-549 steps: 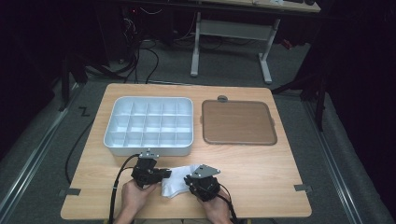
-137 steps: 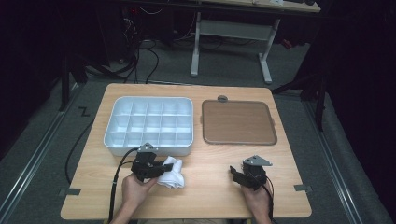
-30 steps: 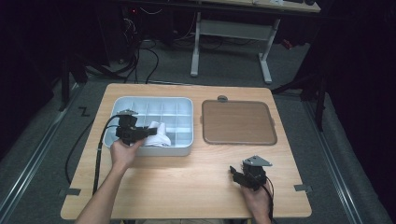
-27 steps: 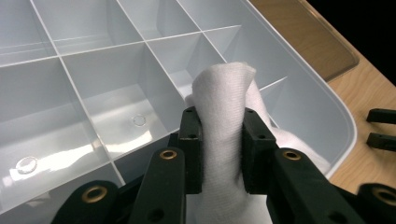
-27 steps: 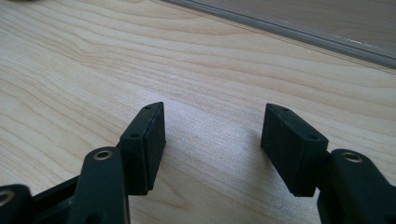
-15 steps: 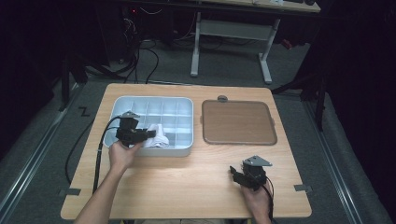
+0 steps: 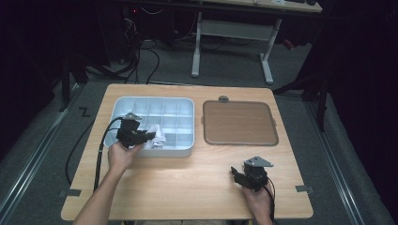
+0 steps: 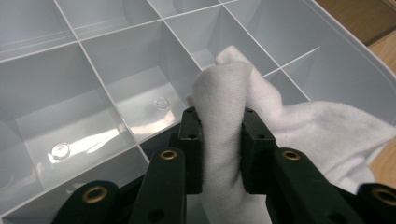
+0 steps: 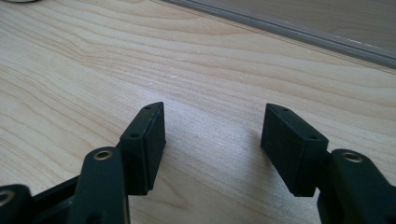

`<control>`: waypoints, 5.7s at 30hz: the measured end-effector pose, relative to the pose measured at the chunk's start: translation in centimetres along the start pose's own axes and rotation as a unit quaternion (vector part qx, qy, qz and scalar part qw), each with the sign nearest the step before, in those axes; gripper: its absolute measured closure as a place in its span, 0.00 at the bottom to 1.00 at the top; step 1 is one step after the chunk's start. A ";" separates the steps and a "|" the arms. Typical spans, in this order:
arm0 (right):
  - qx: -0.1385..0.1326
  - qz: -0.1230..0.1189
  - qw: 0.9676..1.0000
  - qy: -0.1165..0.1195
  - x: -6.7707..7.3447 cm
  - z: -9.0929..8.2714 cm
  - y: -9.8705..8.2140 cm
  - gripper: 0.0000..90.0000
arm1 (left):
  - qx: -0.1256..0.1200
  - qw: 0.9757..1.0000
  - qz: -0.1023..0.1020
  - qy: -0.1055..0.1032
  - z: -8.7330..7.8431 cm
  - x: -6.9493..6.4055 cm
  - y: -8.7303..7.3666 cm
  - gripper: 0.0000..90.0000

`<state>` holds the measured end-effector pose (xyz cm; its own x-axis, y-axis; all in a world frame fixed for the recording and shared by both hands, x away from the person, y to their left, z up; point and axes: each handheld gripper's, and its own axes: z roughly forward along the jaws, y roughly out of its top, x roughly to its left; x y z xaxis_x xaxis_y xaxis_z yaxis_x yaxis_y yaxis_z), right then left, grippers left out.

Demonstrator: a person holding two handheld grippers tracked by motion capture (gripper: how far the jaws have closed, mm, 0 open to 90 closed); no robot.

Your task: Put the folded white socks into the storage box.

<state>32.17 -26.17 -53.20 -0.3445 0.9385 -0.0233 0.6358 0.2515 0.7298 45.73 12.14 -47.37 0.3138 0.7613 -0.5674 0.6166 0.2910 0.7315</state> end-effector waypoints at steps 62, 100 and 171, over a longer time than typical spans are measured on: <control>0.000 0.000 1.000 0.001 0.0 0.0 0.0 0.45 | 0.083 0.995 0.019 0.057 1.7 0.5 -0.9 0.83; 0.000 0.000 1.000 0.001 0.0 0.0 0.0 0.45 | 0.020 0.999 0.022 0.030 -1.2 -3.3 -0.4 0.31; 0.000 0.000 1.000 0.002 0.0 0.0 0.0 0.44 | 0.062 0.993 0.038 0.090 0.8 -2.1 -1.5 0.45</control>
<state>32.20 -26.17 -53.20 -0.3468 0.9377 -0.0211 0.6362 0.2517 0.7293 44.70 9.68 -47.54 0.2349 0.8734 -0.4267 0.6836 0.1637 0.7113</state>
